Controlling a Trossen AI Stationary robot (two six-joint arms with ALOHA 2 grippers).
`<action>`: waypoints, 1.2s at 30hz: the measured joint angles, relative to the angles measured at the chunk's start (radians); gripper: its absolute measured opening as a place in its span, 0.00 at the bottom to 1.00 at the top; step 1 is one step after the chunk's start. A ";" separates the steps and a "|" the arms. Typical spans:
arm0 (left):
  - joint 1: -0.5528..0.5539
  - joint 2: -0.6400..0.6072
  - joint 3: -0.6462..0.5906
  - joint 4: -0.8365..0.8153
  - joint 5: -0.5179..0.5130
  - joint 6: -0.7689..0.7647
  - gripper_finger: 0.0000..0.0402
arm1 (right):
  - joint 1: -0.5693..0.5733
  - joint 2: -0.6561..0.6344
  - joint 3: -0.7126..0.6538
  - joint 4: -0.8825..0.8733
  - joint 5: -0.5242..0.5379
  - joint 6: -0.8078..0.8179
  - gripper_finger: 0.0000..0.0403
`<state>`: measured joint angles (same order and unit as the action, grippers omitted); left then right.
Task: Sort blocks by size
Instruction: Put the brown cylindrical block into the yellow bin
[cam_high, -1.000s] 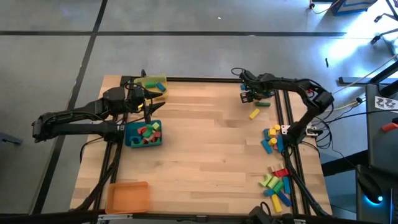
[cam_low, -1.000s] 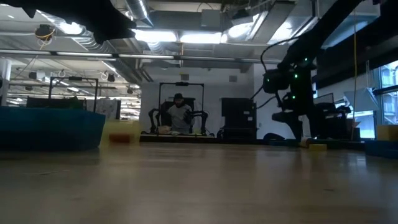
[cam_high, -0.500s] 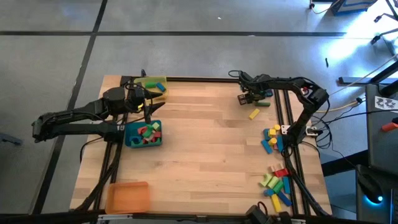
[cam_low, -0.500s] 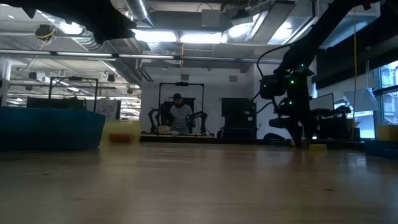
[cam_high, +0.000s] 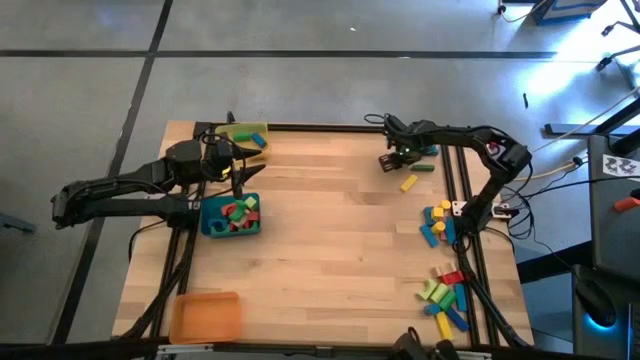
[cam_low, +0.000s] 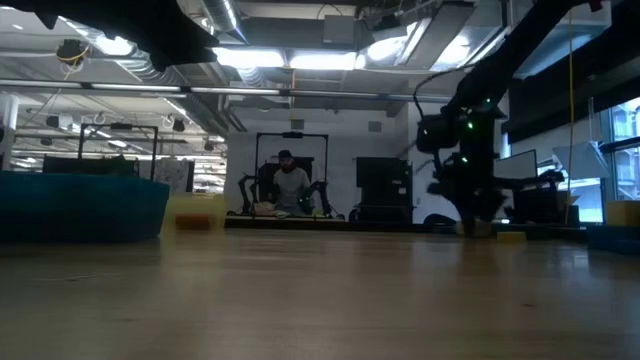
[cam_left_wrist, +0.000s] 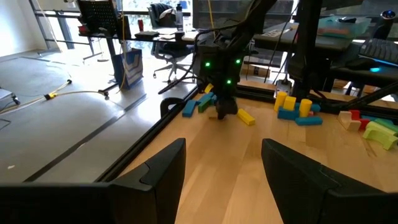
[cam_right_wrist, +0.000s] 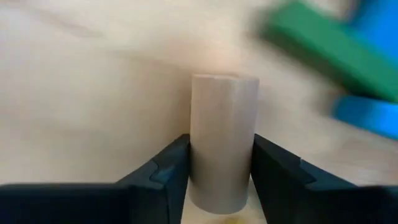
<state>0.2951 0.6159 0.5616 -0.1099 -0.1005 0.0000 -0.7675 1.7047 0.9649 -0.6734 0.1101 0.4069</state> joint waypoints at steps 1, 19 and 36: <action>0.000 0.000 0.000 0.000 0.000 0.000 0.49 | 0.011 -0.012 0.000 0.021 -0.019 -0.010 0.37; 0.000 0.000 0.000 0.001 0.000 0.000 0.49 | 0.251 -0.012 0.004 0.800 -0.198 -0.049 0.34; 0.000 0.000 0.000 0.001 0.000 0.013 0.49 | 0.347 0.299 0.217 1.267 -0.184 -0.056 0.35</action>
<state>0.2947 0.6163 0.5617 -0.1086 -0.1005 0.0128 -0.4204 2.0041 1.1823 0.5934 -0.0743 0.3510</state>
